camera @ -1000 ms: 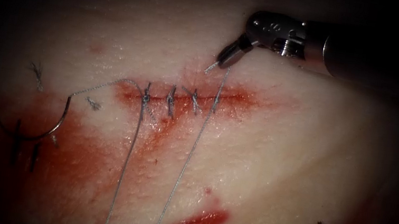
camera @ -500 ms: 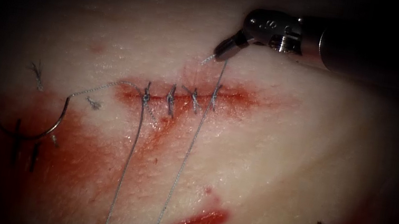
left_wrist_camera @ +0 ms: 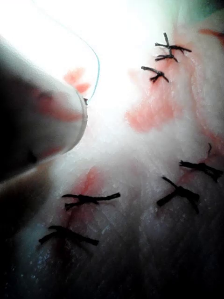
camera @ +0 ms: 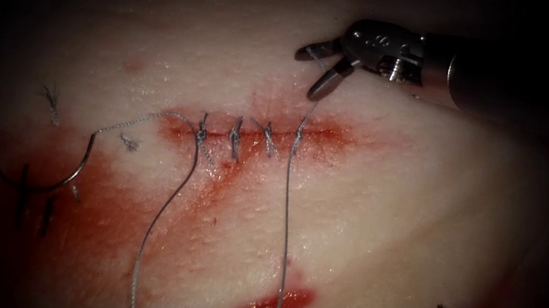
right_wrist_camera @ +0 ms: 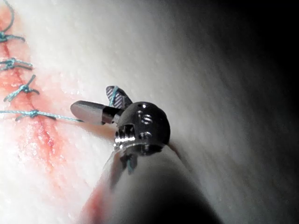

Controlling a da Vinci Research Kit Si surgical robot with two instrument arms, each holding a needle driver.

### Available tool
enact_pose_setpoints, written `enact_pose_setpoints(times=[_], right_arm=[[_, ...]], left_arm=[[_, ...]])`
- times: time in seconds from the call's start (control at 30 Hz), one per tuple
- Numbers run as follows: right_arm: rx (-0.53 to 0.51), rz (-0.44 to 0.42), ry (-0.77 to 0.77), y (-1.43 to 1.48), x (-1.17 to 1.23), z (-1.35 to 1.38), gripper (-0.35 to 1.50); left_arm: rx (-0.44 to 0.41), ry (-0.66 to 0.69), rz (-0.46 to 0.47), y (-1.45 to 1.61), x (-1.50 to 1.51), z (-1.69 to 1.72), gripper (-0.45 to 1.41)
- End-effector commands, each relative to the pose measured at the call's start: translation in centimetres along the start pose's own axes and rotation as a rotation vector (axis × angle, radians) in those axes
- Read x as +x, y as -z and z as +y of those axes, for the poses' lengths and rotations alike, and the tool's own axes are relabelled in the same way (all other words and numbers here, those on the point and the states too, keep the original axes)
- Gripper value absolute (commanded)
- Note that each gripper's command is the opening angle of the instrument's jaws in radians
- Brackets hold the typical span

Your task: Wound Closure

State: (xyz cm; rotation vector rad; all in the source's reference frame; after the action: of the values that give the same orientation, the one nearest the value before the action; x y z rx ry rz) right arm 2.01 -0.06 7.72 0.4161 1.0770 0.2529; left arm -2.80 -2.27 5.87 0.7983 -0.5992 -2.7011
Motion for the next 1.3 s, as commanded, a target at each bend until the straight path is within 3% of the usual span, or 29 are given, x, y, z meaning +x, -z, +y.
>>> enact_pose_setpoints(times=[0.03, 0.2, 0.43, 0.53, 0.7, 0.87, 0.93, 0.97, 1.03, 1.07, 1.13, 1.2, 1.3], right_arm=[[-0.034, 0.035, -0.02, 0.04, 0.09, 0.09, 1.42], [-0.138, 0.16, -0.047, 0.4, 0.2, 0.06, 1.45], [-0.308, 0.16, -0.017, 0.91, 0.29, -0.1, 1.47], [-0.328, 0.208, -0.017, 1.04, 0.32, -0.25, 1.47], [-0.296, 0.266, -0.007, 1.03, 0.39, -0.61, 1.4], [-0.249, 0.32, 0.008, 0.76, 0.51, -0.92, 1.24], [-0.234, 0.338, 0.033, 0.54, 0.54, -1.03, 1.07], [-0.206, 0.352, 0.052, 0.41, 0.5, -1.08, 0.76], [-0.175, 0.356, 0.07, 0.31, 0.45, -1.12, 0.38], [-0.151, 0.349, 0.087, 0.22, 0.38, -1.15, -0.01], [-0.123, 0.359, 0.103, 0.16, 0.33, -1.18, -0.33], [-0.097, 0.376, 0.124, 0.11, 0.3, -1.22, -0.35], [-0.066, 0.4, 0.124, 0.07, 0.3, -1.26, -0.35]], left_arm=[[0.011, -0.004, 0.009, -0.08, 0.01, -0.1, -0.45], [0.084, 0.007, 0.0, -0.08, -0.09, -0.58, -0.45], [0.121, 0.006, -0.025, -0.1, -0.25, -1.01, -0.45], [0.14, 0.02, -0.025, -0.14, -0.29, -1.17, -0.45], [0.161, 0.033, -0.027, -0.24, -0.3, -1.44, -0.45], [0.176, 0.039, -0.016, -0.33, -0.33, -1.73, -0.45], [0.193, 0.052, -0.001, -0.37, -0.39, -1.89, -0.45], [0.195, 0.059, 0.012, -0.39, -0.44, -1.99, -0.45], [0.204, 0.08, 0.044, -0.42, -0.51, -2.13, -0.45], [0.203, 0.143, 0.071, -0.46, -0.6, -2.27, -0.45], [0.218, 0.16, 0.085, -0.51, -0.68, -2.39, -0.45], [0.263, 0.176, 0.085, -0.59, -0.78, -2.51, -0.45], [0.371, 0.219, -0.03, -0.74, -0.89, -2.61, -0.45]])
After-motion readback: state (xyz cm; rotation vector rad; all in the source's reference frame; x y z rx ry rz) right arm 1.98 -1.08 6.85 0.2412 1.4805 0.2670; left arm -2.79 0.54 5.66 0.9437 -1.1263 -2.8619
